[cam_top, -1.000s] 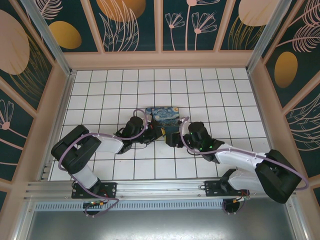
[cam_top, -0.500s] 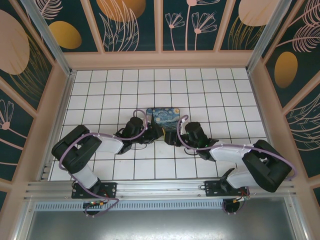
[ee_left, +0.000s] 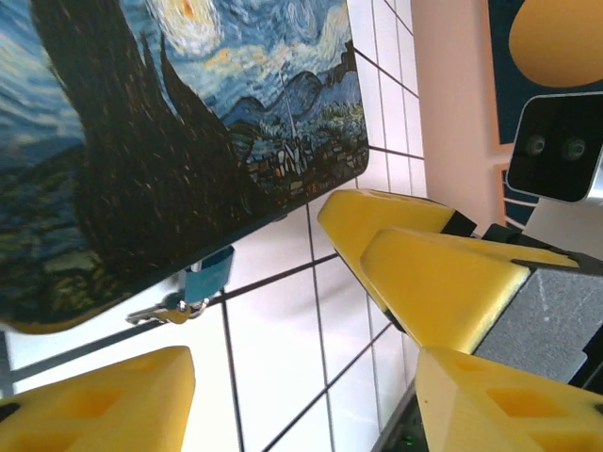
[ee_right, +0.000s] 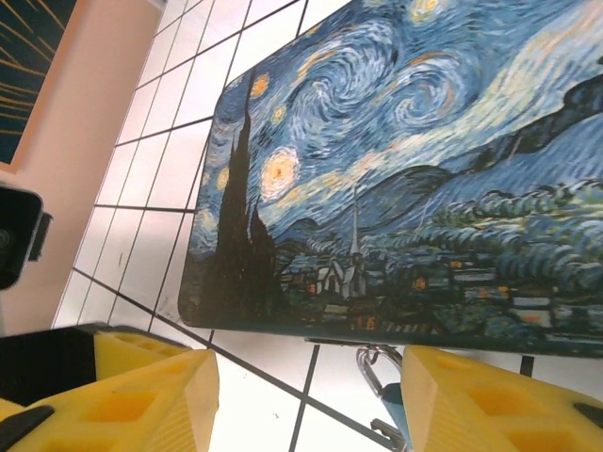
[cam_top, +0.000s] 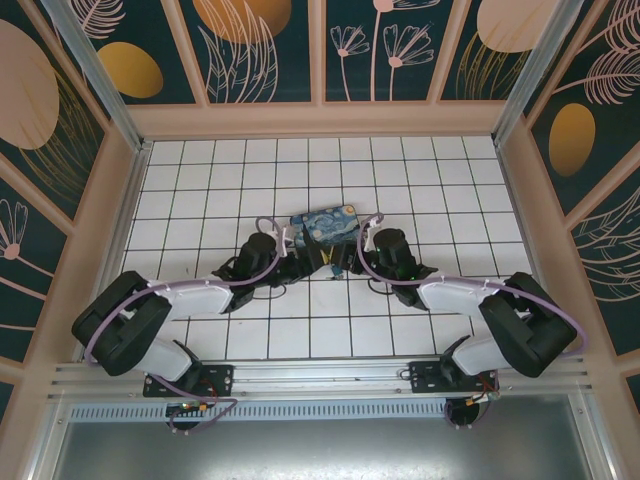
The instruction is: Unlock a padlock with a key
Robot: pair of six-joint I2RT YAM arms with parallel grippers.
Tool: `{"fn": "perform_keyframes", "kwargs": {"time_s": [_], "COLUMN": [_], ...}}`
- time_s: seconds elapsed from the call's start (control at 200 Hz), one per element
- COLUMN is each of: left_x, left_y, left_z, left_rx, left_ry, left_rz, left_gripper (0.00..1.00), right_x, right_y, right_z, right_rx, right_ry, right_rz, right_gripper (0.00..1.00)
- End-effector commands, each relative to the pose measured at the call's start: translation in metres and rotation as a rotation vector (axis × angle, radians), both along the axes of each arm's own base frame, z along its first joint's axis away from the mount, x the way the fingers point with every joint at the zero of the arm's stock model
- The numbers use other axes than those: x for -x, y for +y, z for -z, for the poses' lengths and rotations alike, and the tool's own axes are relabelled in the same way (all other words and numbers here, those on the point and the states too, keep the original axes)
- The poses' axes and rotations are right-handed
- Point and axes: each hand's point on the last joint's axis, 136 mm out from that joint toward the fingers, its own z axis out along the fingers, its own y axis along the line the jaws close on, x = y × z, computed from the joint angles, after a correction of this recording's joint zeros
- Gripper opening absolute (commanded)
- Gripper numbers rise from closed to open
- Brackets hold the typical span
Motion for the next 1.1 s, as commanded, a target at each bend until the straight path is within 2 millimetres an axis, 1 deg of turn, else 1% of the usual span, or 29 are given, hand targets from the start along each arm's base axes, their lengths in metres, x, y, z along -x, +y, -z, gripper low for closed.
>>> {"fn": "perform_keyframes", "kwargs": {"time_s": [0.0, 0.155, 0.29, 0.41, 0.535, 0.751, 0.936, 1.096], "left_x": [-0.013, -0.032, -0.047, -0.057, -0.058, -0.063, -0.067, -0.071], "left_y": [0.012, 0.024, 0.030, 0.032, 0.028, 0.030, 0.031, 0.032], "left_z": [-0.003, -0.007, -0.009, -0.014, -0.021, -0.026, -0.028, -0.030], "left_rx": [-0.088, -0.154, -0.229, -0.270, -0.255, -0.270, -0.276, -0.280], "left_ry": [-0.043, -0.069, -0.101, -0.126, -0.130, -0.142, -0.146, -0.155], "left_rz": [-0.030, -0.056, -0.068, -0.072, -0.063, -0.073, -0.077, -0.079], "left_gripper": [0.68, 0.76, 0.81, 0.82, 0.82, 0.83, 0.84, 0.83], "right_x": [0.013, 0.023, 0.023, 0.019, 0.014, 0.002, -0.002, -0.003], "right_y": [0.000, -0.016, -0.021, -0.016, -0.010, 0.003, 0.014, 0.019], "right_z": [-0.004, 0.019, 0.036, 0.045, 0.049, 0.053, 0.061, 0.069], "right_rx": [0.027, 0.086, 0.147, 0.188, 0.204, 0.210, 0.218, 0.224], "right_ry": [-0.034, -0.014, -0.002, 0.001, -0.006, -0.006, 0.011, 0.022], "right_rz": [-0.041, -0.017, -0.022, -0.047, -0.066, -0.085, -0.115, -0.124], "right_gripper": [0.54, 0.54, 0.54, 0.52, 0.52, 0.52, 0.49, 0.46]}}
